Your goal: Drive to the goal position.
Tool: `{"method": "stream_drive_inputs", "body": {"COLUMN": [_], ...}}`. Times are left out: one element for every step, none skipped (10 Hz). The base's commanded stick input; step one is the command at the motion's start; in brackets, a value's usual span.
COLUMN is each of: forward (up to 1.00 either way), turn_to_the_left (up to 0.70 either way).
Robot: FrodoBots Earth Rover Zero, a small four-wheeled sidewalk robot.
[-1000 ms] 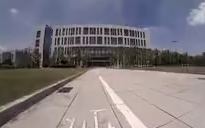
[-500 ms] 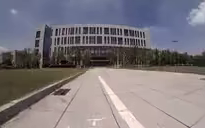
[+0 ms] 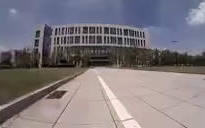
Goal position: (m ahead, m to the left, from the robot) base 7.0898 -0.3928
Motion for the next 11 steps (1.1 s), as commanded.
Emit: {"method": "stream_drive_inputs", "body": {"forward": [0.5, 0.5, 0.5, 0.5, 0.5, 0.5, 0.5, 0.5, 0.5, 0.5, 0.5], "turn_to_the_left": [0.0, 0.0, 0.0, 0.0, 0.0, 0.0, 0.0, 0.0, 0.0, 0.0, 0.0]}}
